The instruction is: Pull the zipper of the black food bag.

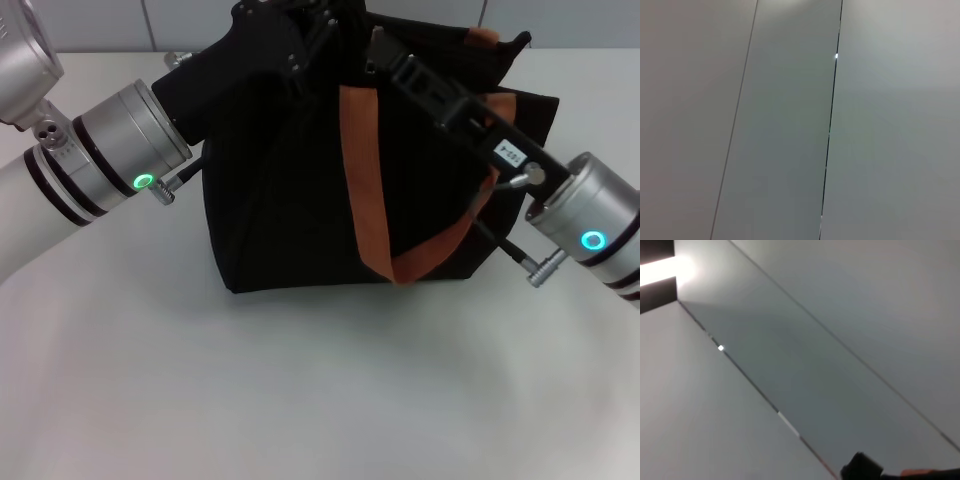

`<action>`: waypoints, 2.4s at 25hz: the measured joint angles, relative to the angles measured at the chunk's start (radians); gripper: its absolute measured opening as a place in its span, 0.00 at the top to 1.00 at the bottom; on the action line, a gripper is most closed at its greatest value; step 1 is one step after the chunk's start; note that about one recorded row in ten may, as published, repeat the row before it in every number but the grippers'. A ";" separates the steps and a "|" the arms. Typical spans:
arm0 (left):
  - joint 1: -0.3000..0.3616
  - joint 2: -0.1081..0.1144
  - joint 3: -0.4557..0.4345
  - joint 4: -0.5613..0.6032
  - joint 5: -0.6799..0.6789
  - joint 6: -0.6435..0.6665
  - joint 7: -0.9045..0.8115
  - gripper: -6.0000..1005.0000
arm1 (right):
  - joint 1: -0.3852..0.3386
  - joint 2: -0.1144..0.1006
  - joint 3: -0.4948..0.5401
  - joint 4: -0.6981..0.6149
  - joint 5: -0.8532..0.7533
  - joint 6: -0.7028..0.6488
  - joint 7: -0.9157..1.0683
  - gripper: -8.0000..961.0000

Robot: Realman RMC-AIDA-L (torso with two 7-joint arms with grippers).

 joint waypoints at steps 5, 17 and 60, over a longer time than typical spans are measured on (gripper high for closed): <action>-0.001 0.000 -0.004 0.000 0.001 -0.002 0.002 0.94 | 0.006 0.001 0.012 0.002 -0.014 0.035 0.008 0.57; -0.002 -0.001 -0.016 0.000 0.000 -0.015 0.006 0.93 | 0.013 0.000 0.024 0.004 -0.009 0.041 0.016 0.57; 0.010 -0.002 -0.025 -0.007 -0.001 0.013 0.008 0.92 | -0.044 -0.006 0.052 -0.026 0.003 0.068 0.056 0.99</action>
